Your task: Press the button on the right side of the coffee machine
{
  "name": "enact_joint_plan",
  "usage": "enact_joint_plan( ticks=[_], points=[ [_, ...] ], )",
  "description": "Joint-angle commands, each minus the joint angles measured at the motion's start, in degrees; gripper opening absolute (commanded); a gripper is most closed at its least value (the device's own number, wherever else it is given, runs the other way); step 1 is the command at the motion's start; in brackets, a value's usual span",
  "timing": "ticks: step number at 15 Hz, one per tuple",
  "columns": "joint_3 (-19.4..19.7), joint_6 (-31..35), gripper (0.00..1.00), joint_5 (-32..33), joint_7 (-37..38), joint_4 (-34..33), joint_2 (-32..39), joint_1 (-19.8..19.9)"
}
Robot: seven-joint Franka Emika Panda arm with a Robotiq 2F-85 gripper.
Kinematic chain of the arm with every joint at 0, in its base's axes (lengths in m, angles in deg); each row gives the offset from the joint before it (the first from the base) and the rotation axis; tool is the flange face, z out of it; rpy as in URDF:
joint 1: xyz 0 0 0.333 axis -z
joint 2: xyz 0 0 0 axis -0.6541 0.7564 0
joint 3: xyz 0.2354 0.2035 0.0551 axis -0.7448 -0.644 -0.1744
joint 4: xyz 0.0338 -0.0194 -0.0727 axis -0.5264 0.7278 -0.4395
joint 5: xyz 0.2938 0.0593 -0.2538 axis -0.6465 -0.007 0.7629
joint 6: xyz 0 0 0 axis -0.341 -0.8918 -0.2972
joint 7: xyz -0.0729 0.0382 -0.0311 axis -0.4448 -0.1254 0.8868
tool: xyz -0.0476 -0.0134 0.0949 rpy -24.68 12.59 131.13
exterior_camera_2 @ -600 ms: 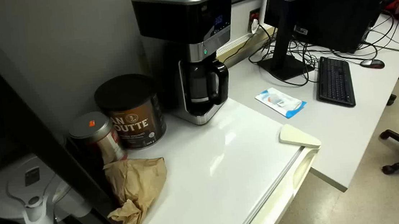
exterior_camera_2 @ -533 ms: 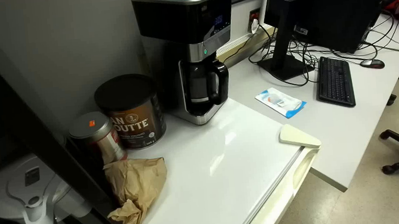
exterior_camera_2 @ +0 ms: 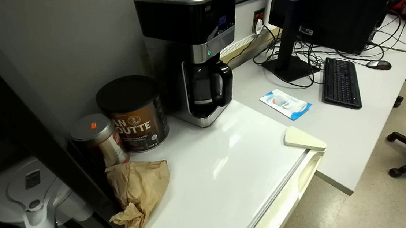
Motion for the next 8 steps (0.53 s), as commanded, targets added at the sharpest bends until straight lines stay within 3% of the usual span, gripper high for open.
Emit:
enact_joint_plan(
  ticks=[1, 8],
  points=[
    [-0.75, 0.39, 1.00, 1.30, -0.13, -1.66, 1.97, -0.25],
    [-1.26, 5.88, 1.00, 6.67, -3.03, -12.14, 13.67, -0.40]
  ],
)
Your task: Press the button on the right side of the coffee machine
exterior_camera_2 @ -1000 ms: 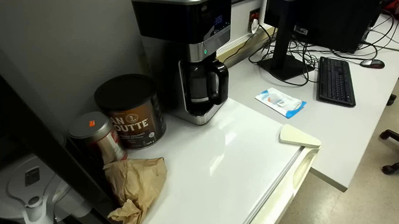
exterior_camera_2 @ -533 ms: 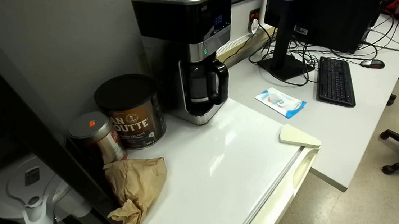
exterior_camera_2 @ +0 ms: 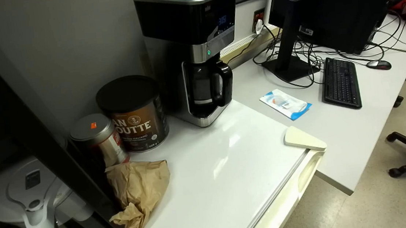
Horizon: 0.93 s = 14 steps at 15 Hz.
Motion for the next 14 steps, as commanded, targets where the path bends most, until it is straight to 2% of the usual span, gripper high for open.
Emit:
enact_joint_plan(
  ticks=[1, 4, 5, 6, 8, 14],
  points=[
    [-0.50, 3.23, 1.00, 3.12, -1.52, -8.32, 9.40, 0.01],
    [-0.37, 5.66, 0.99, 5.05, -2.40, -13.63, 14.91, 0.03],
    [-0.51, 6.87, 0.74, 6.25, -2.02, -15.65, 17.15, 0.27],
    [-0.50, 7.70, 0.74, 7.20, -1.91, -17.38, 18.90, 0.35],
    [-0.32, 9.88, 0.62, 8.80, -1.78, -21.02, 22.75, 0.30],
    [0.14, 15.75, 0.14, 10.51, -1.75, -31.69, 34.07, -0.50]
  ],
)
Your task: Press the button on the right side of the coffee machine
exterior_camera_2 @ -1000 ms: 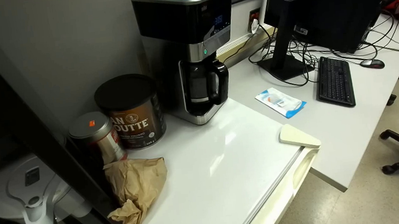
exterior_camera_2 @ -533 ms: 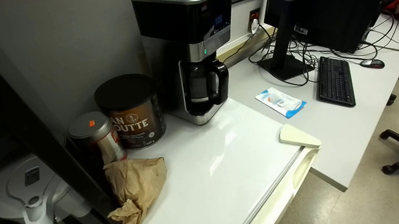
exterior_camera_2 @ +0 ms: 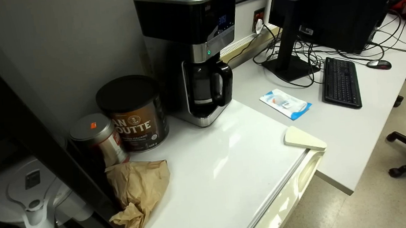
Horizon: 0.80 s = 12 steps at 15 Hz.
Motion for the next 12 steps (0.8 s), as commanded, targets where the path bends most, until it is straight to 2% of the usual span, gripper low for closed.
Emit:
enact_joint_plan(
  ticks=[1, 2, 3, 12],
  points=[
    [0.46, 3.16, 0.08, 1.11, -0.49, -8.03, 8.24, -0.92],
    [0.53, 4.09, 0.02, 1.41, -0.07, -9.55, 9.98, -1.16],
    [0.58, 5.24, 0.00, 1.31, -0.24, -11.00, 11.81, -1.44],
    [1.61, 11.99, 0.00, -0.38, -1.32, -24.15, 26.38, -3.06]
  ],
)
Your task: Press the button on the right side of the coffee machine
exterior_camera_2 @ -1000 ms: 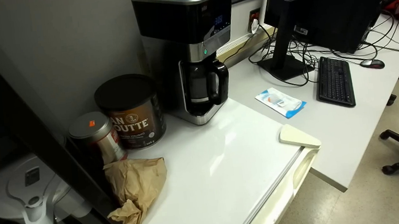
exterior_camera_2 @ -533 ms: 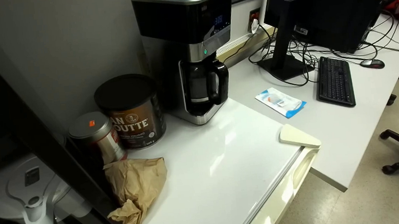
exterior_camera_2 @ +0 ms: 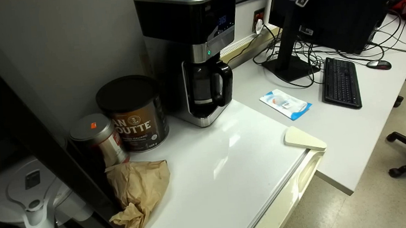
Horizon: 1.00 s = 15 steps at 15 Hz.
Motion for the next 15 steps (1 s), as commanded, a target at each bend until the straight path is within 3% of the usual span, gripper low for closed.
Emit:
enact_joint_plan(
  ticks=[1, 15],
  points=[
    [1.02, 2.59, 0.00, -0.99, -1.58, -7.74, 7.10, -1.01],
    [0.58, 1.61, 0.00, -2.00, -5.16, -29.93, 25.66, -3.67]
  ],
)
